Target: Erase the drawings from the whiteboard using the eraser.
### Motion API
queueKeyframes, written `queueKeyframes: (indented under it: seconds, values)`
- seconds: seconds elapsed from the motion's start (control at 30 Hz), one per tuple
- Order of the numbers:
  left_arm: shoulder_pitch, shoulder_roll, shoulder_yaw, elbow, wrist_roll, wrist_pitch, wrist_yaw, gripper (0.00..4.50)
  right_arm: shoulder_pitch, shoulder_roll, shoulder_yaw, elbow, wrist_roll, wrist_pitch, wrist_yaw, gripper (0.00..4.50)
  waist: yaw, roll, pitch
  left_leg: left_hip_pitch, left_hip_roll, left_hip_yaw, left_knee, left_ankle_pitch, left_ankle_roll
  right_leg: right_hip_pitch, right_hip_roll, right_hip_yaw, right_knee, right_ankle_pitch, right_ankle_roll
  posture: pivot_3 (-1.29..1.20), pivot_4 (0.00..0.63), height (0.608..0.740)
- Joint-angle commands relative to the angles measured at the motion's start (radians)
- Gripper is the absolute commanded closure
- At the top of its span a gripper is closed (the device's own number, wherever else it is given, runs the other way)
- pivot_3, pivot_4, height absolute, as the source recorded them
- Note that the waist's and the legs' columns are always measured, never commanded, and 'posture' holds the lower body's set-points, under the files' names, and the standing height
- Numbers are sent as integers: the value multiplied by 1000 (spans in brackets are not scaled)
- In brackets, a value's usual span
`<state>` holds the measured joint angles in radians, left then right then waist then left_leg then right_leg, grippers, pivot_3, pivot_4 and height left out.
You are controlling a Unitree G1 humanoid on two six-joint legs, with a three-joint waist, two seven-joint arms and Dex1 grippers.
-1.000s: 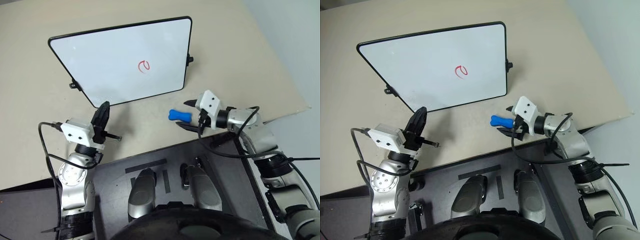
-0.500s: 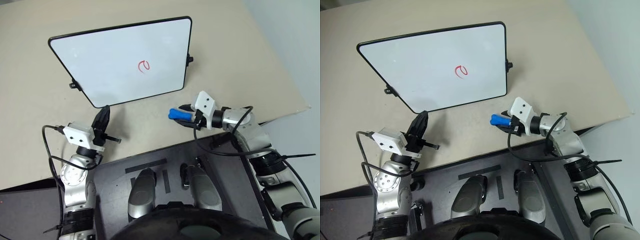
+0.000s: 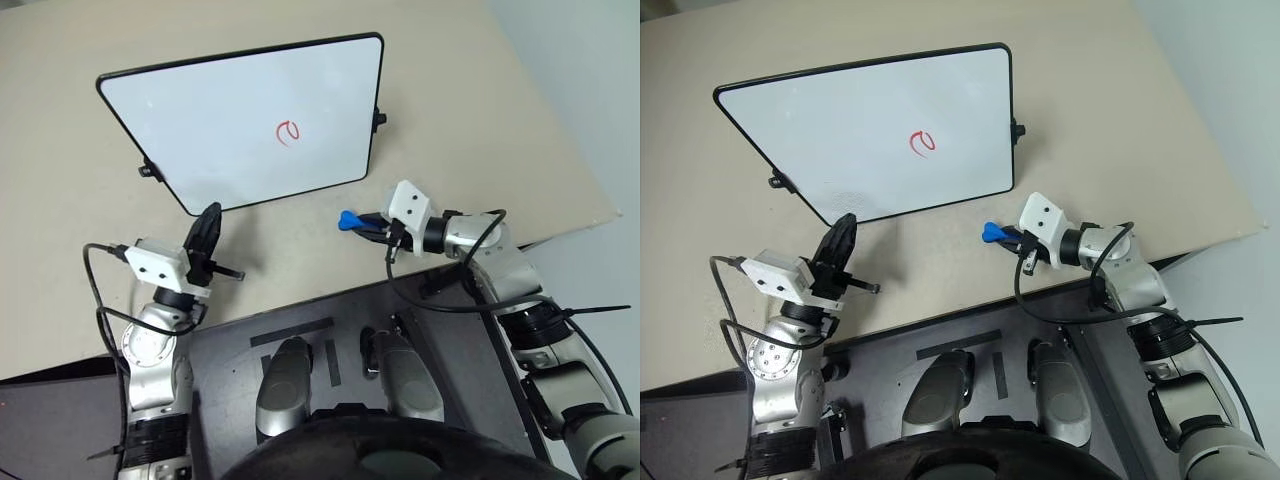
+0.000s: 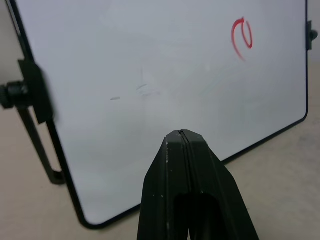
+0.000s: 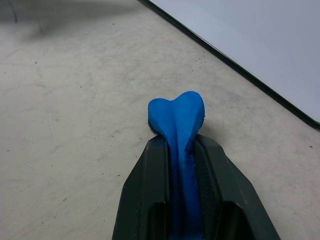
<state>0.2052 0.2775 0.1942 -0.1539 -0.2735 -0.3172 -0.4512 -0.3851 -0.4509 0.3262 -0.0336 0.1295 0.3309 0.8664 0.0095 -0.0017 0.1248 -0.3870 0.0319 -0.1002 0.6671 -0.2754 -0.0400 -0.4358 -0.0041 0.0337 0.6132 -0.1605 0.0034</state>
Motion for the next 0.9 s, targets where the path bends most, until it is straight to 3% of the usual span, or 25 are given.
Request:
queueKeyframes:
  seconds: [0.03, 0.13, 0.3, 0.6, 0.9]
  values:
    - [-1, -5, -22, -93, 19, 38, 30, 4500, -11, 3, -20, -15, -6, -33, -4, 4122, 0, 0, 0, 0, 0, 0, 0, 0, 0, 0, 0, 0, 0, 0, 0, 0, 150, 740]
    - [-3, -2, -27, -130, 23, 75, 46, 4500, -26, 8, -25, -30, -14, -73, -8, 4122, 0, 0, 0, 0, 0, 0, 0, 0, 0, 0, 0, 0, 0, 0, 0, 0, 150, 740]
    - [-4, 22, -12, -183, 10, 141, 53, 4500, -130, 11, -3, -36, -94, -304, -8, 4122, -3, 0, 0, 1, 0, 0, 0, 0, 0, 0, 0, 0, 1, 1, -1, 0, 150, 740]
    - [-19, 30, -2, -187, 5, 166, 50, 4500, -363, 90, 57, 314, -345, -713, -175, 4122, -2, 0, 0, 2, 2, 0, 0, 0, 0, -2, -1, -1, 3, 3, -4, 0, 150, 740]
    - [-5, 18, 6, -123, 4, 100, 26, 4500, -520, 164, 70, 600, -496, -889, -368, 4122, -3, 0, 0, -2, 2, 0, -1, -2, -1, -8, -1, -1, 4, 4, -6, 0, 150, 740]
